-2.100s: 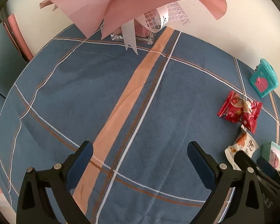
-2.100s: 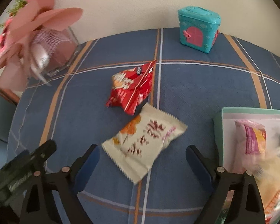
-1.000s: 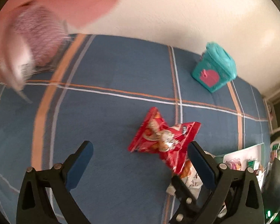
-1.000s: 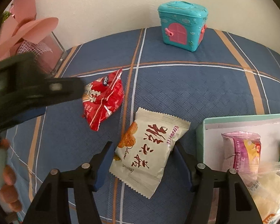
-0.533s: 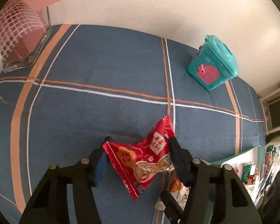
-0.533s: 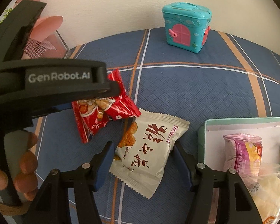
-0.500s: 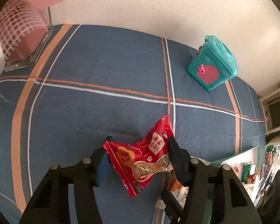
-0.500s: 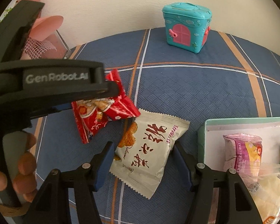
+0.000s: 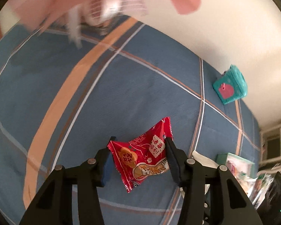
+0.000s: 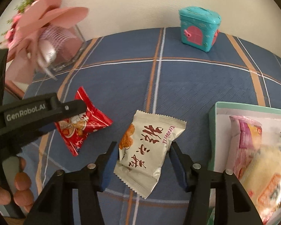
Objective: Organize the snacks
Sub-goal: 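Grasp the red candy pack with the left gripper while the right gripper grasps the cream pastry pack, then carry both packs over the tray, lower them and open both grippers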
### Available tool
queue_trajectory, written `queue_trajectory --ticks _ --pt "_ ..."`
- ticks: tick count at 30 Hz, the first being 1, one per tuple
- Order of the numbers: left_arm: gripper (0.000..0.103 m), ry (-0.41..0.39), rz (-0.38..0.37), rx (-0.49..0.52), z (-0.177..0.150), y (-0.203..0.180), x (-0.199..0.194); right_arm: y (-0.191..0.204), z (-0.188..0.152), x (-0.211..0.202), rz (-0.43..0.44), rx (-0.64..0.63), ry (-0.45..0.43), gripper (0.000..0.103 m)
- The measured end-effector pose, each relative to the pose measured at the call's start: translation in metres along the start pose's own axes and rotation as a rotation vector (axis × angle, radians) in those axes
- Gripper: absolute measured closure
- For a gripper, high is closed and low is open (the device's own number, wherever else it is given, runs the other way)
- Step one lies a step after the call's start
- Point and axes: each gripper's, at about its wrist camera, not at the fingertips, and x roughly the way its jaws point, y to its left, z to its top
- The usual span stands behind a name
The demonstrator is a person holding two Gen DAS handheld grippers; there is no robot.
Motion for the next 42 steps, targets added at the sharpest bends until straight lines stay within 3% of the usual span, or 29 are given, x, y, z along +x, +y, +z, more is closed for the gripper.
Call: queue_trajectory --ticks 4,11,17,24,34,42 --pt "0.051 -0.026 -0.035 -0.073 -0.023 0.013 -0.017 0.007 -0.010 -0.016 -0.001 -0.025 -0.005 0.045" --pt "0.051 -0.091 -0.061 -0.098 -0.056 0.016 -0.056 0.012 -0.033 -0.046 -0.002 -0.052 -0.024 0.045" --pt "0.051 -0.147 -0.082 -0.088 -0.082 0.010 -0.086 -0.003 -0.052 -0.068 -0.011 -0.030 -0.042 0.045" --pt "0.051 -0.138 -0.071 -0.085 -0.104 0.004 -0.092 -0.036 -0.080 -0.098 -0.027 0.039 -0.071 0.045" --pt "0.051 -0.154 -0.060 0.075 -0.133 -0.055 -0.101 -0.088 -0.095 -0.122 -0.045 0.147 -0.100 0.045" --pt "0.051 -0.118 -0.092 0.243 -0.161 -0.122 -0.081 -0.153 -0.097 -0.134 -0.133 0.271 -0.111 0.045"
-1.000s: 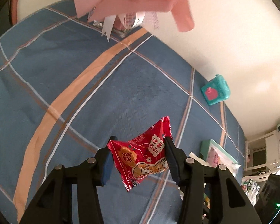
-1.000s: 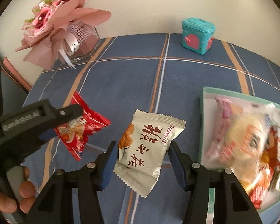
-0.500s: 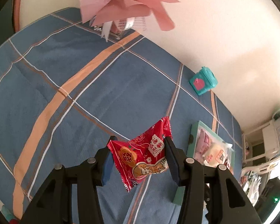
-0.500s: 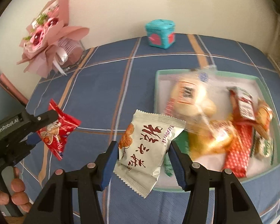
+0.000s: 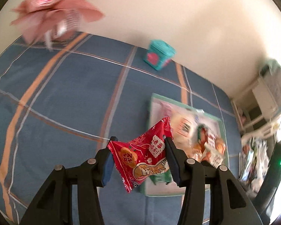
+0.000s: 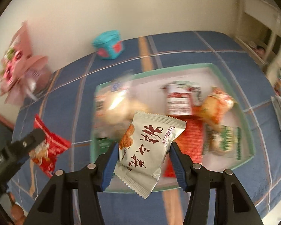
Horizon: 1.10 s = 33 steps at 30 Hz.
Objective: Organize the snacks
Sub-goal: 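Carry both packs over the tray, lower them and open both grippers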
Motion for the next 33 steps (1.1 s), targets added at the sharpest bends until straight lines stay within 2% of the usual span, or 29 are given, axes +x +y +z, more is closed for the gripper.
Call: queue_trajectory --ticks 7,13,20,24,33 --pt "0.051 0.048 -0.020 0.169 -0.018 -0.054 0.028 -0.050 0.006 0.005 -0.033 0.115 0.013 0.045" --pt "0.051 0.074 -0.007 0.254 -0.029 -0.074 0.047 -0.058 0.008 0.017 -0.056 0.127 0.035 0.045" --pt "0.048 0.081 -0.017 0.252 -0.028 -0.073 0.054 -0.060 0.008 0.024 -0.072 0.121 0.038 0.045" --pt "0.037 0.093 -0.027 0.232 -0.027 -0.070 0.053 -0.059 0.009 0.028 -0.070 0.121 0.044 0.043" --pt "0.032 0.071 -0.020 0.225 -0.029 -0.065 0.038 -0.056 0.008 0.030 -0.069 0.116 0.050 0.040"
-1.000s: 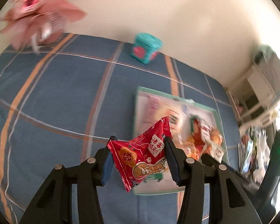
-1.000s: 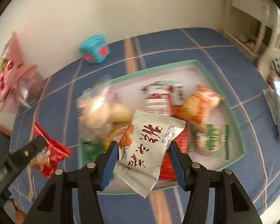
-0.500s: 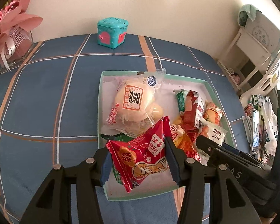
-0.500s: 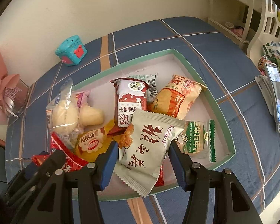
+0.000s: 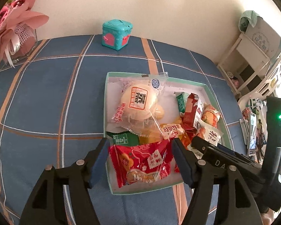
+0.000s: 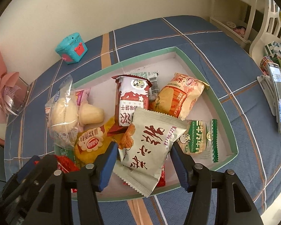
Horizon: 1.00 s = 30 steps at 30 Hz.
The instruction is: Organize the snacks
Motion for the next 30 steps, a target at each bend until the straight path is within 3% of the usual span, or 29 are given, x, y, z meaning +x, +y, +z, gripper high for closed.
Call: queue_trajectory --ticks 7,12,15,17,20,30 --pt "0.026 -0.032 -0.035 -0.035 -0.001 0.009 -0.013 0.005 -0.004 0.000 0.006 -0.023 -0.005 0.026" --pt "0.020 -0.070 0.000 -0.083 -0.003 0.022 -0.026 0.011 -0.011 -0.004 0.007 -0.045 -0.019 0.017" --pt "0.015 -0.103 0.115 -0.103 -0.009 0.036 -0.035 0.014 -0.017 -0.010 0.010 -0.063 -0.037 0.012" --pt "0.013 -0.111 0.204 -0.105 -0.013 0.046 -0.038 0.016 -0.023 -0.014 0.014 -0.077 -0.049 0.001" --pt "0.005 -0.111 0.311 -0.108 -0.019 0.058 -0.040 0.020 -0.031 -0.019 0.019 -0.097 -0.067 0.000" --pt "0.002 -0.104 0.448 -0.065 -0.045 0.068 -0.052 0.031 -0.058 -0.030 0.033 -0.154 -0.084 0.000"
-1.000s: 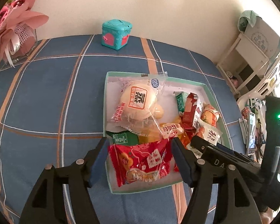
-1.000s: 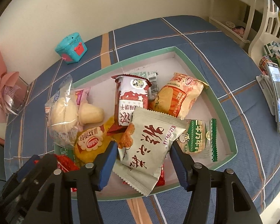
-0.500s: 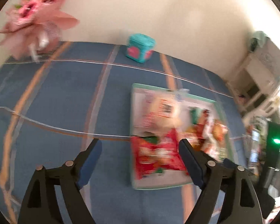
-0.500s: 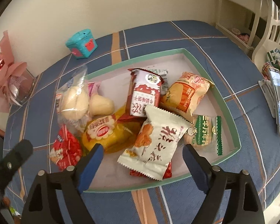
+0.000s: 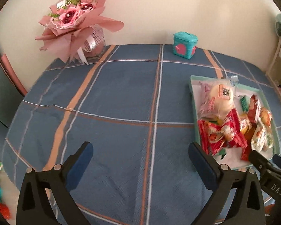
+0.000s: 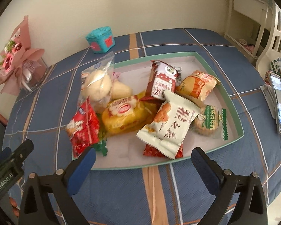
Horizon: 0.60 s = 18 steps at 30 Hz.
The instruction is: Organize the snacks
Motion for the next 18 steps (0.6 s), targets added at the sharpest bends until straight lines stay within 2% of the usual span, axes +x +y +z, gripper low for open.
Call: queue_trajectory --ticks 10,18 --pt "0.002 -0.010 0.093 0.010 -0.017 0.007 -0.013 0.005 -0.008 -0.007 -0.015 -0.027 -0.011 0.000" --pt "0.002 0.016 0.106 0.008 -0.017 0.009 -0.010 0.007 -0.008 -0.006 -0.018 -0.028 -0.005 0.000"
